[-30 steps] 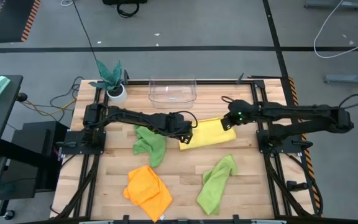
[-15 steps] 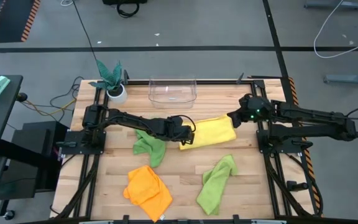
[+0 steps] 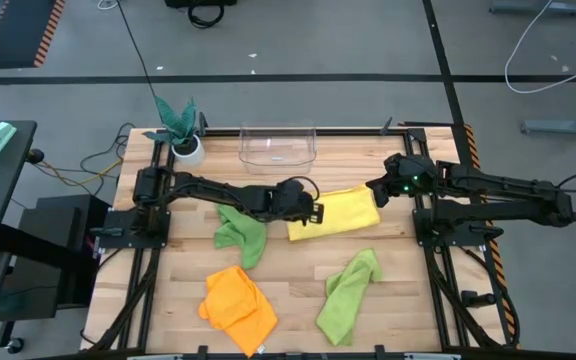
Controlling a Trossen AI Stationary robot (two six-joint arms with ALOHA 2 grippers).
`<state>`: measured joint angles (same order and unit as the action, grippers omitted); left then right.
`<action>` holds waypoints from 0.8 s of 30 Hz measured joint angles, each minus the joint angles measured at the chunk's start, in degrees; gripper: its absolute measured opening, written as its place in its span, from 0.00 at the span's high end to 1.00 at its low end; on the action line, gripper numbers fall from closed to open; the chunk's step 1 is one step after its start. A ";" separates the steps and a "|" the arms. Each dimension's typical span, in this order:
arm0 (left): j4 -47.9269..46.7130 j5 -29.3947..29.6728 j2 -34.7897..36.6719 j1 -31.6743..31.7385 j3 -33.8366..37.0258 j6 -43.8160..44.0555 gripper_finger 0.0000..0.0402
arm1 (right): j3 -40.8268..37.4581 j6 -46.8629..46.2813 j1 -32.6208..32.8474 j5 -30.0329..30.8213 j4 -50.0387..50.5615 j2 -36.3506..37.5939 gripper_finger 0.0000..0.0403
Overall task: Fold microfiber towels
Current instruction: Fold the yellow towel
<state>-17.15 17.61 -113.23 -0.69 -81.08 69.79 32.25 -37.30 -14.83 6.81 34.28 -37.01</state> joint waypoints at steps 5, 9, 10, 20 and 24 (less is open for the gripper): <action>3.50 -0.07 2.17 1.60 -0.07 -4.42 0.97 | 0.00 -0.01 -0.02 0.01 -0.05 0.00 0.96; 3.22 -0.04 3.81 2.17 -0.07 -6.40 0.98 | 0.00 0.00 0.00 0.00 -0.11 0.00 0.96; 3.41 -0.04 4.09 2.17 -0.09 -6.65 0.97 | 0.00 -0.02 0.00 0.02 -0.09 0.00 0.96; 0.10 0.22 4.46 2.60 -0.09 -7.42 0.96 | 0.02 -0.50 0.00 -0.04 -0.11 0.00 0.96; -2.99 0.37 4.46 2.78 -0.09 -5.10 0.98 | 0.02 -0.59 0.00 -2.34 -0.11 0.00 0.96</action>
<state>-20.15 17.98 -108.77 2.09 -81.17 64.69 32.27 -37.89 -14.83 4.47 34.17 -37.01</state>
